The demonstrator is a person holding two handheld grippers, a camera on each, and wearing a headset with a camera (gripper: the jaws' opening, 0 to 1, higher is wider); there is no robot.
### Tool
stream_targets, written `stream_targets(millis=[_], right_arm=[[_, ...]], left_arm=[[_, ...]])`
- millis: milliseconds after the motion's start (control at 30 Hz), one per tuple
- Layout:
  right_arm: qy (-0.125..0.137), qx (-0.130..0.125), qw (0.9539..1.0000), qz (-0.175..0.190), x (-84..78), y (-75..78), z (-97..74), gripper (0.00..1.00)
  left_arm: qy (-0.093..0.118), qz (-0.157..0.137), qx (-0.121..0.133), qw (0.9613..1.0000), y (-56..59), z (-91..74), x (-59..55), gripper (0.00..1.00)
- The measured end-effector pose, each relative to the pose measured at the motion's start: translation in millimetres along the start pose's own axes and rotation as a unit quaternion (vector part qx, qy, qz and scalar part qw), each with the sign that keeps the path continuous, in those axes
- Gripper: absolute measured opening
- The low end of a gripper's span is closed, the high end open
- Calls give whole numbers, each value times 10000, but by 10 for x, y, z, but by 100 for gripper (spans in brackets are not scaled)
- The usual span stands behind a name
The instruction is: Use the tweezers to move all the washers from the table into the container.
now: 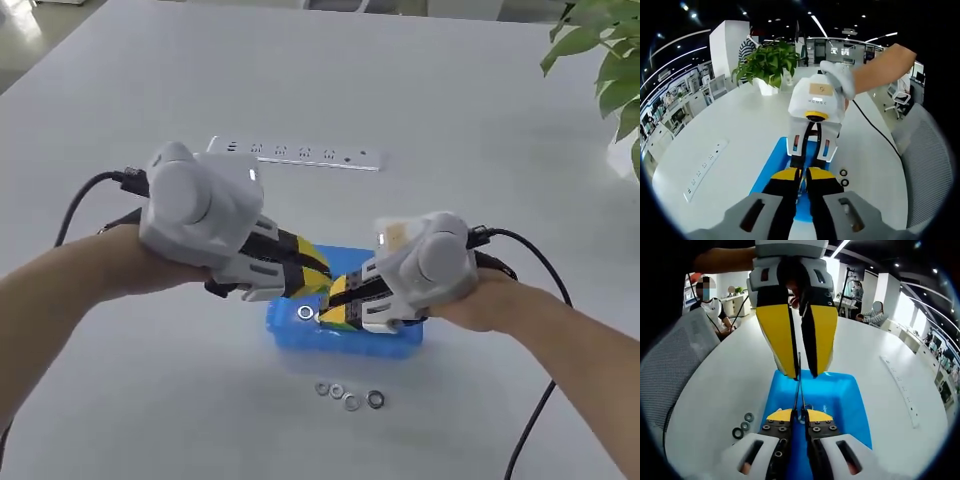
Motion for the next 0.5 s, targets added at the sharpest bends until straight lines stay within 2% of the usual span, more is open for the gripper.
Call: stream_targets(millis=[133,500], right_arm=[[-17,8,10000,-17,1,-4,0,9],[-142,-21,9998,-111,6,4,-7,11]], left_arm=[[-41,78,-56,9999,22,12,-15,7],[-53,170,-36,9998,17,20,-12,6]])
Point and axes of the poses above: the centre of the closed fingertips' face, and the gripper's own axes: z roughly forward along the fingers, y roughly to its right, x roughly out of its top, the point moved 5 cm from there along -z, roughly backward along the fingers, and after that the axes turned 6 degrees about -y, right-handed, at the moved point
